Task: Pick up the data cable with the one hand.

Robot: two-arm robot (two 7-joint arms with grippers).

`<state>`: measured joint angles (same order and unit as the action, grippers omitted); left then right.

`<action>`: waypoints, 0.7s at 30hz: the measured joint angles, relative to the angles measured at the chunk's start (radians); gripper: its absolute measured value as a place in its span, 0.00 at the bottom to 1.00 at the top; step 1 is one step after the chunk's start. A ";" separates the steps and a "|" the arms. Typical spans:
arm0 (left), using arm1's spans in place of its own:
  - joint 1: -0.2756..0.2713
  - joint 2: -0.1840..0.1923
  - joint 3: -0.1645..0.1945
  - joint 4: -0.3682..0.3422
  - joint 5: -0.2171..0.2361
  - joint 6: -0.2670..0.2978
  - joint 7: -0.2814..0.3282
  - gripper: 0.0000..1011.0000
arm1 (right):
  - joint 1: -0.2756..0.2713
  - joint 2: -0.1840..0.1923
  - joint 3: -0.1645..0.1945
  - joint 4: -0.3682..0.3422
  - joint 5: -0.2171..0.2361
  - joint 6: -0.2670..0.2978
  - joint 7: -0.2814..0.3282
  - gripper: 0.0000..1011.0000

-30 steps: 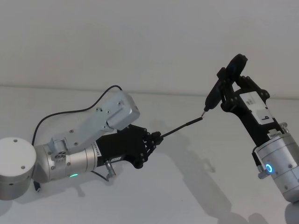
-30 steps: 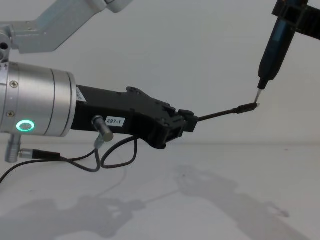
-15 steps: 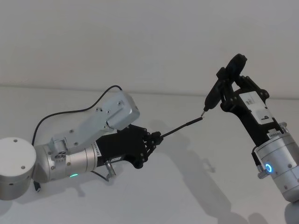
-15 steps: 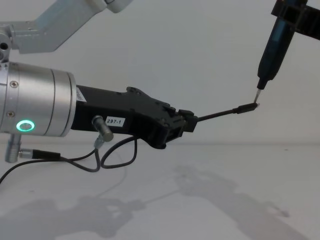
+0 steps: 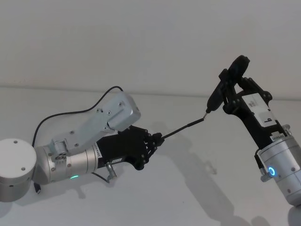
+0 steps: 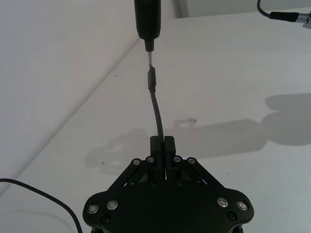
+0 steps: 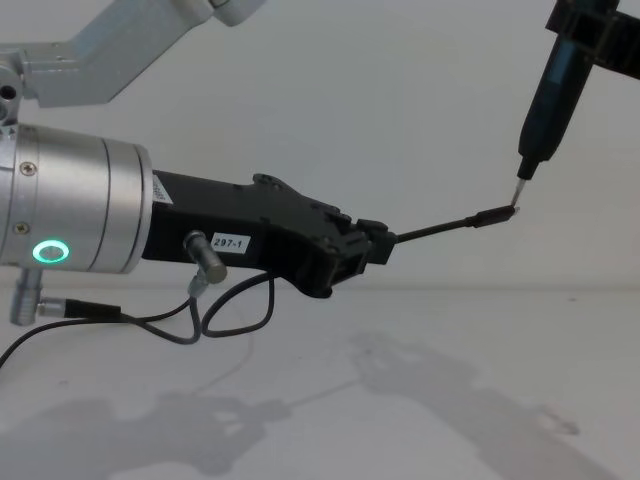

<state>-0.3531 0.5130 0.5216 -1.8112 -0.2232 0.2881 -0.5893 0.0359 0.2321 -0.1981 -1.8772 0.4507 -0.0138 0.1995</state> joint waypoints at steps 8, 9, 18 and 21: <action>0.000 0.000 0.000 0.000 0.000 0.000 0.000 0.04 | -0.008 0.002 0.001 -0.004 0.002 -0.007 0.003 0.27; 0.000 0.000 0.000 0.000 0.000 0.000 0.000 0.04 | -0.009 0.002 0.001 -0.005 0.002 -0.007 0.003 0.27; 0.000 0.000 0.000 0.000 0.000 0.000 0.000 0.04 | -0.013 0.003 0.002 -0.007 0.003 -0.010 0.005 0.27; 0.000 0.000 0.000 0.000 0.000 0.000 0.000 0.04 | -0.014 0.003 0.002 -0.007 0.003 -0.011 0.005 0.27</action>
<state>-0.3531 0.5130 0.5217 -1.8111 -0.2232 0.2882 -0.5893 0.0223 0.2355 -0.1961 -1.8846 0.4540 -0.0244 0.2049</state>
